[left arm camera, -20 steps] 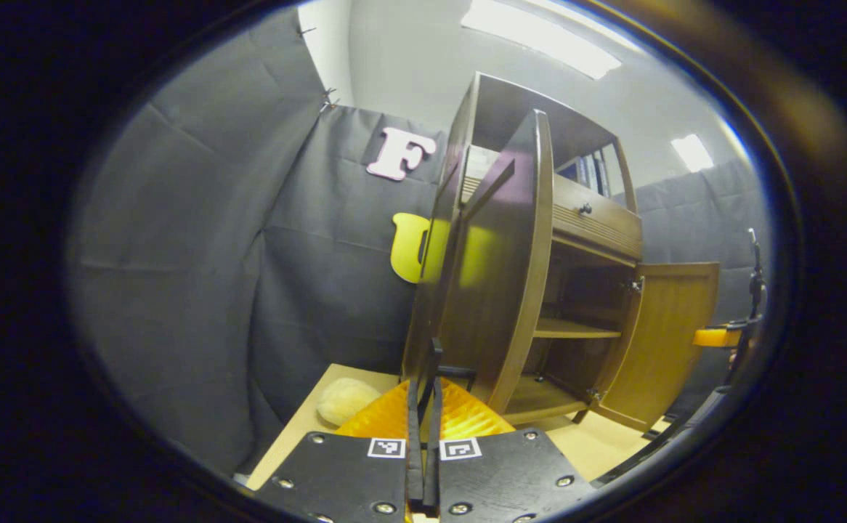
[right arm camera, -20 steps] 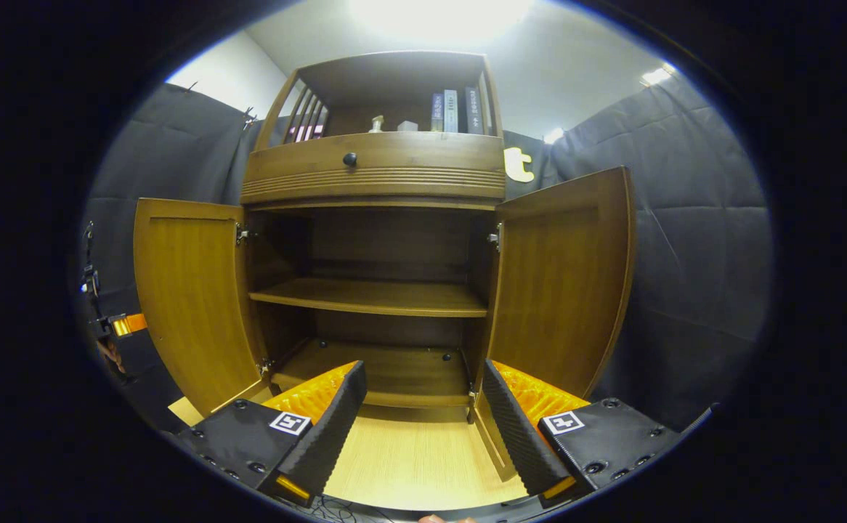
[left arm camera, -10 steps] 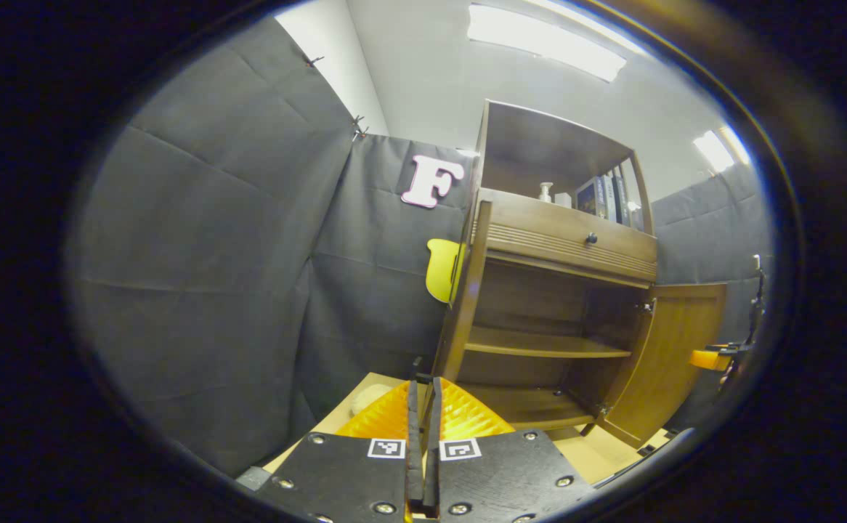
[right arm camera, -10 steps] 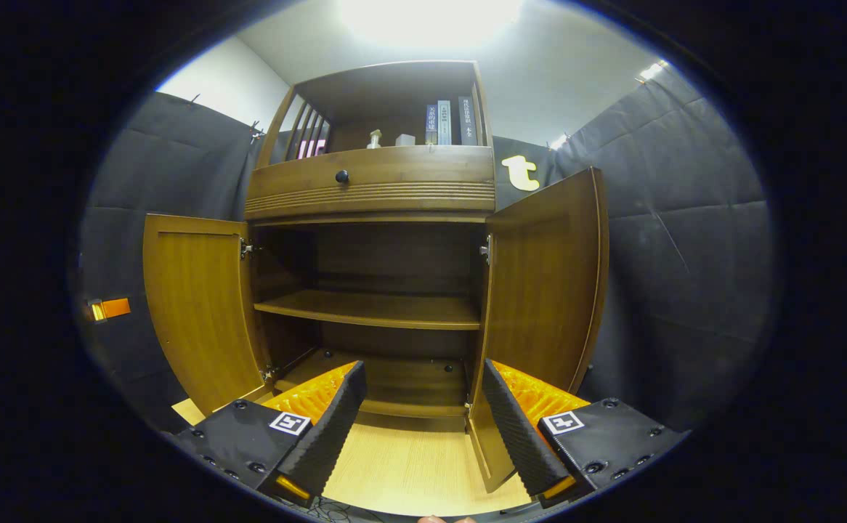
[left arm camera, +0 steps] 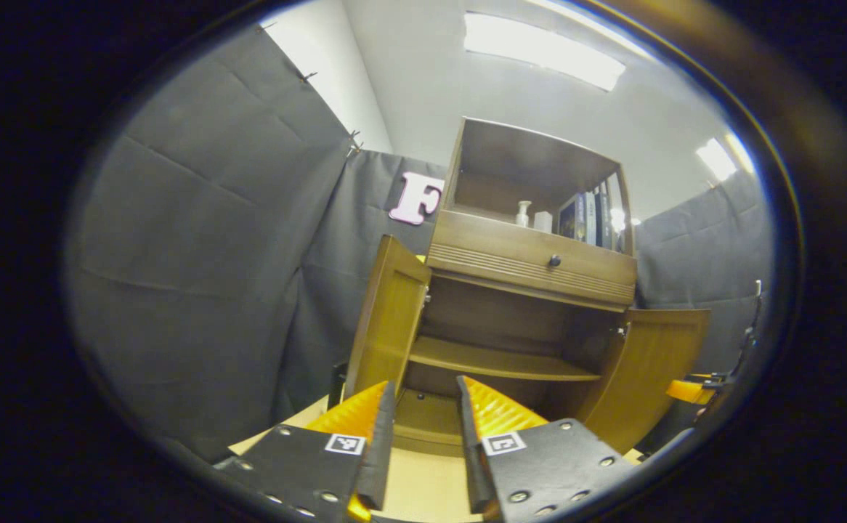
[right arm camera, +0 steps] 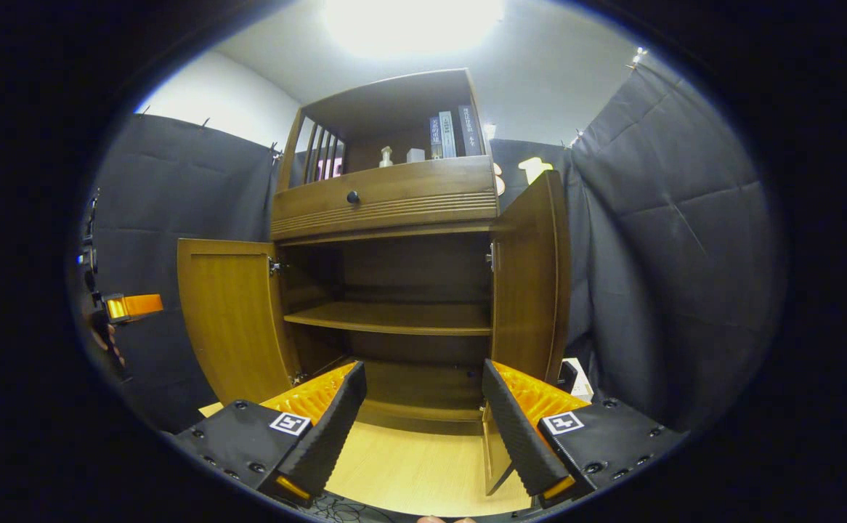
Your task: Open the right door of the double-door shoe cabinet with the right hand, and open the left door with the left hand.
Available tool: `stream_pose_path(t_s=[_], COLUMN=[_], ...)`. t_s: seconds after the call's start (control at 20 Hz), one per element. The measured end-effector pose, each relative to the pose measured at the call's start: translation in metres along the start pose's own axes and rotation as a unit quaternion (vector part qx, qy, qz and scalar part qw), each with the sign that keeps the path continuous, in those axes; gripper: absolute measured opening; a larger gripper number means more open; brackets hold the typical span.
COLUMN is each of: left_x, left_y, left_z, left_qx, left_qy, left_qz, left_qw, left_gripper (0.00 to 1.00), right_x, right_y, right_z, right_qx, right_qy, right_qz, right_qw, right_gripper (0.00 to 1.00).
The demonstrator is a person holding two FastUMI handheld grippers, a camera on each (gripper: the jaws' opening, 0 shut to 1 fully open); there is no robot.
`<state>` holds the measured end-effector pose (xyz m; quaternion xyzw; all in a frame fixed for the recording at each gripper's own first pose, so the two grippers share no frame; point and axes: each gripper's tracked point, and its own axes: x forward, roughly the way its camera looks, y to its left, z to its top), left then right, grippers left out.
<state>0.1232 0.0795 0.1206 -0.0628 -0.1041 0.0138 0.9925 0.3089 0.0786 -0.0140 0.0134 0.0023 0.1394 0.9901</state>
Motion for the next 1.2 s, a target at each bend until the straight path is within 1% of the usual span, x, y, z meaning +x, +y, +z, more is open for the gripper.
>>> stream_pose_path(t_s=[0.05, 0.15, 0.25, 0.3, 0.35, 0.4, 0.45, 0.5, 0.6, 0.65, 0.7, 0.75, 0.8, 0.9, 0.95, 1.05, 1.1, 1.2], left_x=[-0.002, -0.003, -0.011, -0.018, -0.024, -0.031, -0.038, -0.042, -0.047, -0.050, -0.053, -0.056, -0.059, -0.061, -0.060, -0.058, -0.059, -0.062], left_y=[-0.007, -0.011, -0.027, -0.038, -0.048, -0.054, -0.061, -0.069, -0.084, -0.089, -0.092, -0.098, -0.098, -0.098, -0.102, -0.111, -0.114, -0.113], left_z=[0.002, -0.004, -0.003, 0.000, 0.003, 0.005, 0.004, 0.000, -0.011, -0.014, -0.014, -0.014, -0.013, -0.009, -0.007, -0.003, -0.001, 0.002], left_qx=[0.002, 0.009, 0.018, 0.022, 0.023, 0.021, 0.017, 0.014, 0.019, 0.023, 0.025, 0.025, 0.023, 0.021, 0.019, 0.023, 0.030, 0.045], left_qy=[-0.001, 0.009, 0.009, 0.005, 0.000, -0.006, -0.009, -0.009, 0.000, 0.000, -0.003, -0.008, -0.016, -0.038, -0.047, -0.063, -0.071, -0.085], left_qz=[0.008, 0.036, 0.048, 0.049, 0.051, 0.057, 0.063, 0.068, 0.074, 0.085, 0.096, 0.107, 0.124, 0.157, 0.164, 0.166, 0.168, 0.172], left_qw=[1.000, 0.999, 0.999, 0.999, 0.998, 0.998, 0.998, 0.998, 0.997, 0.996, 0.995, 0.994, 0.992, 0.987, 0.985, 0.984, 0.983, 0.980], left_gripper=[0.56, 0.76, 0.96, 0.96, 0.96, 0.96, 0.96, 0.96, 0.96, 0.96, 0.96, 0.96, 0.96, 0.96, 0.96, 0.97, 0.97, 0.96], right_x=[-0.004, -0.009, -0.012, -0.013, -0.016, -0.018, -0.021, -0.026, -0.038, -0.045, -0.051, -0.057, -0.061, -0.067, -0.069, -0.073, -0.074, -0.072], right_y=[-0.001, -0.007, -0.010, -0.012, -0.015, -0.017, -0.021, -0.027, -0.037, -0.042, -0.048, -0.053, -0.055, -0.056, -0.057, -0.056, -0.056, -0.056], right_z=[-0.003, -0.008, -0.012, -0.011, -0.012, -0.015, -0.020, -0.026, -0.033, -0.035, -0.039, -0.043, -0.046, -0.044, -0.042, -0.041, -0.040, -0.039], right_qx=[0.002, 0.007, 0.018, 0.023, 0.024, 0.022, 0.017, 0.014, 0.024, 0.029, 0.031, 0.033, 0.036, 0.045, 0.047, 0.046, 0.044, 0.044], right_qy=[0.003, 0.010, 0.015, 0.015, 0.016, 0.020, 0.028, 0.039, 0.054, 0.057, 0.060, 0.064, 0.068, 0.068, 0.066, 0.059, 0.055, 0.051], right_qz=[0.007, 0.019, 0.032, 0.037, 0.042, 0.046, 0.049, 0.050, 0.054, 0.056, 0.056, 0.057, 0.059, 0.066, 0.068, 0.074, 0.075, 0.074], right_qw=[1.000, 1.000, 0.999, 0.999, 0.999, 0.999, 0.998, 0.998, 0.997, 0.996, 0.996, 0.996, 0.995, 0.995, 0.994, 0.994, 0.995, 0.995], right_gripper=[1.00, 1.00, 1.00, 1.00, 0.94, 0.98, 0.98, 0.93, 0.94, 0.93, 0.98, 1.00, 0.98, 0.98, 0.98, 0.98, 0.92, 0.92])
